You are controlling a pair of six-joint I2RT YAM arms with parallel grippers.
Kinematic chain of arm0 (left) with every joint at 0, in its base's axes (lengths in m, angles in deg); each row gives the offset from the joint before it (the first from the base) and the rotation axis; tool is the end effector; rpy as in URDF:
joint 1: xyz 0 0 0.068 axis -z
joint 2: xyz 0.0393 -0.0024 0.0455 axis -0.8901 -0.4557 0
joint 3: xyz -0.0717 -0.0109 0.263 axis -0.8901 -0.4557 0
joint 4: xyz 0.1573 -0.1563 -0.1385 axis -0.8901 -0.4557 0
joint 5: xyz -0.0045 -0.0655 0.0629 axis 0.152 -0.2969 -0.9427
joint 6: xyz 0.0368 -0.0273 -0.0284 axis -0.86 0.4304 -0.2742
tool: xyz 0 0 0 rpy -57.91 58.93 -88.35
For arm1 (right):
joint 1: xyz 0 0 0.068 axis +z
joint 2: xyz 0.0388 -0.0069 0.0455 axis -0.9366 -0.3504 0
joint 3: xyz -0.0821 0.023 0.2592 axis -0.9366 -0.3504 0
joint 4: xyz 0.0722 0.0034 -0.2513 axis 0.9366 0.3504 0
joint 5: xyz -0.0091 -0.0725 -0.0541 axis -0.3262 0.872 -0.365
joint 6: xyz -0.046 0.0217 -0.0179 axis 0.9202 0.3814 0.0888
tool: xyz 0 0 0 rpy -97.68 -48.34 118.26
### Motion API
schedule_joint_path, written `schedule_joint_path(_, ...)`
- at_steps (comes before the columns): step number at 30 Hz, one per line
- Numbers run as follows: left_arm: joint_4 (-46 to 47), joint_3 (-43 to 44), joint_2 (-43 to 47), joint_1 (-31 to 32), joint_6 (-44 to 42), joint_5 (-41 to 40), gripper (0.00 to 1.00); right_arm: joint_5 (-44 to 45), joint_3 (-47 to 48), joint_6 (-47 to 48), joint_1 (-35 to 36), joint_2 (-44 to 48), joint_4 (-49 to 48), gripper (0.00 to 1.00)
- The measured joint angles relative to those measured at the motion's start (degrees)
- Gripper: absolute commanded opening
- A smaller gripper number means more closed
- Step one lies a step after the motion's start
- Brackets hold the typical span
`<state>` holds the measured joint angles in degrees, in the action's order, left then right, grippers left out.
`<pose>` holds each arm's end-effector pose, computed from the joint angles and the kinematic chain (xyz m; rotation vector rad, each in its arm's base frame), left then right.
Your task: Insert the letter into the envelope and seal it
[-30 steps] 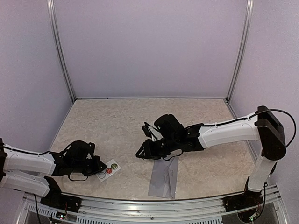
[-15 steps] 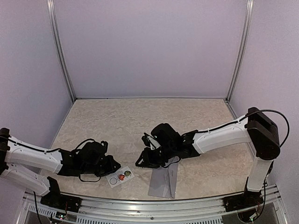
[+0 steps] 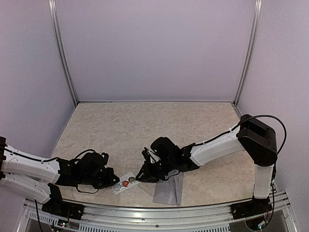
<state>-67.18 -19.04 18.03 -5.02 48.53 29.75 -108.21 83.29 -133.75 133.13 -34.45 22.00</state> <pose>0.1077 -0.1655 0.1321 -0.1859 2.5987 -0.8042 0.1686 0.3724 0.1360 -0.2615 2.7890 1.3789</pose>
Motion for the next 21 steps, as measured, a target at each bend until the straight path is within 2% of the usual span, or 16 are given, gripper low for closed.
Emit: schedule_joint_path(21,4.3,-3.1,-1.6,0.3,-1.4,3.5,0.00,-1.9,2.4,-5.5,0.5,-6.0,-4.4,0.17)
